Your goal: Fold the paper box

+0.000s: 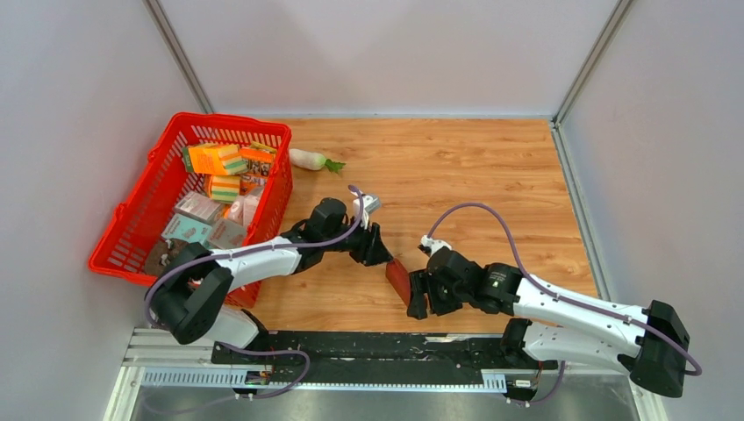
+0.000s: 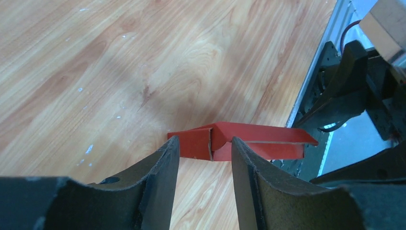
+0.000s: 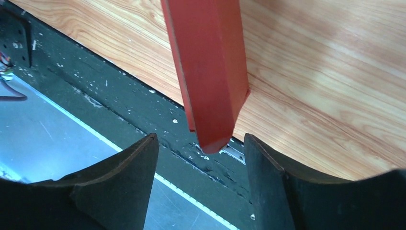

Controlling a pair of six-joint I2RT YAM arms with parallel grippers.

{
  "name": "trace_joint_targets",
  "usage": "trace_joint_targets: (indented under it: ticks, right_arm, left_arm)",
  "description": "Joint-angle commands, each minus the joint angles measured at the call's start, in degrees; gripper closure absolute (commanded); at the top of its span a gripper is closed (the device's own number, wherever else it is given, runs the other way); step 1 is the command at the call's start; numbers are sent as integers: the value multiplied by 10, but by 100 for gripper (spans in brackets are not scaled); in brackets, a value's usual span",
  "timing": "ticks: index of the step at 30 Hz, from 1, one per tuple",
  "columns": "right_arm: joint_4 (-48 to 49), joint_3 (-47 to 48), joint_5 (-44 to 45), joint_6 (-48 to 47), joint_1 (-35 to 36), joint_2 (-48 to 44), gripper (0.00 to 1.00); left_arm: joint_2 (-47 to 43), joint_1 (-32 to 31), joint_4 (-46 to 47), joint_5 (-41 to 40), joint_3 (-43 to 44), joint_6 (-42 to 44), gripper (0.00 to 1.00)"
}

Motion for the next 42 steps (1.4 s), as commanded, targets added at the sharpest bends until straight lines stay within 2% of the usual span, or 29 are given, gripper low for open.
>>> trace_joint_targets:
  ticks: [1, 6, 14, 18, 20, 23, 24, 27, 29, 31, 32, 33, 34, 37, 38, 42]
  right_arm:
    - [83, -12, -16, 26, -3, -11, 31]
    - [101, -15, -9, 35, -17, -23, 31]
    - [125, 13, -4, -20, -79, -2, 31]
    - [113, 46, 14, -47, -112, 32, 27]
    - [45, 70, 49, -37, -125, 48, 23]
    - [-39, 93, 74, -17, -126, 33, 23]
    - [-62, 93, 69, -12, -127, 23, 23]
    - [-164, 87, 67, 24, -126, -30, 32]
    - [-231, 82, 74, 47, -126, -80, 39]
    - [-248, 73, 61, 78, -125, -114, 44]
    - [-229, 43, 47, 83, -125, -140, 52]
    - [-208, 22, -2, 93, -125, -146, 56]
    - [-183, 1, -30, 98, -125, -142, 67]
    - [-57, -83, -139, 136, -122, -107, 81]
    - [4, -105, -154, 148, -118, -102, 83]
    - [87, -124, -171, 177, -114, -85, 87]
  left_arm:
    - [28, 1, 124, 51, 2, -45, 48]
    - [25, 1, 205, 73, -43, -88, 49]
    - [-63, 1, 201, 55, -120, -97, 50]
    - [-112, 1, 162, 38, -137, -90, 50]
    - [-140, 1, 130, 20, -132, -72, 49]
    - [-165, 1, 32, -35, -97, -52, 49]
    - [-167, 6, -25, -79, -85, -51, 51]
    - [-150, 22, -117, -134, -32, -53, 57]
    - [-111, 27, -160, -147, 17, -44, 65]
    - [-65, 28, -196, -144, 61, -31, 71]
    - [-51, 28, -199, -141, 72, -30, 72]
    - [-40, 28, -202, -134, 82, -28, 73]
    - [-18, 28, -201, -126, 93, -28, 74]
    - [13, 26, -186, -90, 102, -34, 77]
    - [18, 25, -183, -83, 102, -37, 77]
    - [47, 14, -181, -58, 109, -33, 77]
